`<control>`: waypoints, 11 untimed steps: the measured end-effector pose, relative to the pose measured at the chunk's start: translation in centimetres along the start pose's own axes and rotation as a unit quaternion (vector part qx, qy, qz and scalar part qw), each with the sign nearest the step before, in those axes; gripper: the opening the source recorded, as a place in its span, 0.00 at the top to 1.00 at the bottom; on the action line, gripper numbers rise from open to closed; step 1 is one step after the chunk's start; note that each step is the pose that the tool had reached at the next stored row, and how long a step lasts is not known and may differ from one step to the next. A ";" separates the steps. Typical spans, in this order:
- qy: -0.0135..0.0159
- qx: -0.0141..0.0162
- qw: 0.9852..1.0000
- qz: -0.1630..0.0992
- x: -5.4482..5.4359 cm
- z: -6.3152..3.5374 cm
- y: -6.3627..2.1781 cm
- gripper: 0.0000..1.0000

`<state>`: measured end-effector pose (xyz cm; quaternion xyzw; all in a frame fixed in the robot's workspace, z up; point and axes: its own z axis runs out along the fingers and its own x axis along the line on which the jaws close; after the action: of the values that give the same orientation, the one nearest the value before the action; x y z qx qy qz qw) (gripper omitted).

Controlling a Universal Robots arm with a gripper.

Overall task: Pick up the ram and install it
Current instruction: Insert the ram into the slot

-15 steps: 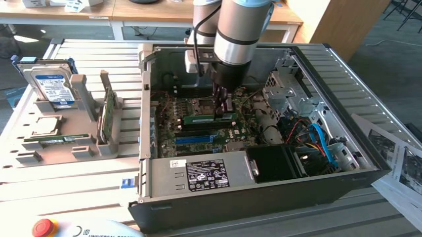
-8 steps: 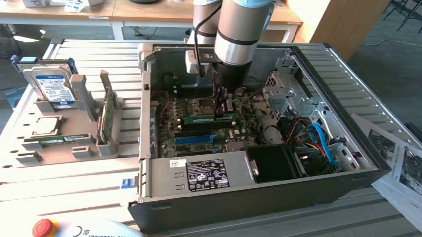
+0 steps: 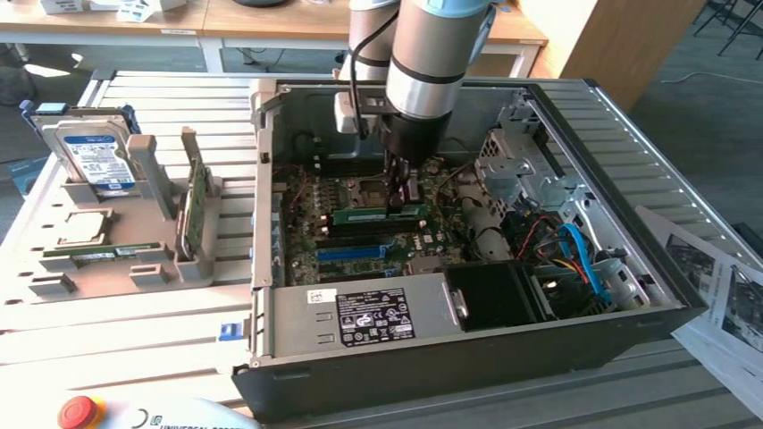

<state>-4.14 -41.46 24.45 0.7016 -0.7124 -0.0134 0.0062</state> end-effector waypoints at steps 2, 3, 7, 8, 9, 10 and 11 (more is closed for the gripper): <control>0.000 0.000 1.000 0.000 0.0 0.05 0.05 0.88; 0.000 0.000 1.000 0.000 -0.1 0.07 0.09 0.88; 0.001 0.000 1.000 0.000 -0.1 0.20 0.26 0.88; 0.001 0.000 1.000 0.000 -0.1 0.23 0.31 0.88; 0.002 0.000 1.000 0.000 -0.1 0.25 0.36 0.88; 0.002 0.000 1.000 0.000 -0.2 0.28 0.39 0.88; 0.003 0.000 1.000 0.000 -0.2 0.32 0.44 0.88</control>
<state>-4.58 -41.28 24.15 0.7016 -0.7125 -0.0115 0.0080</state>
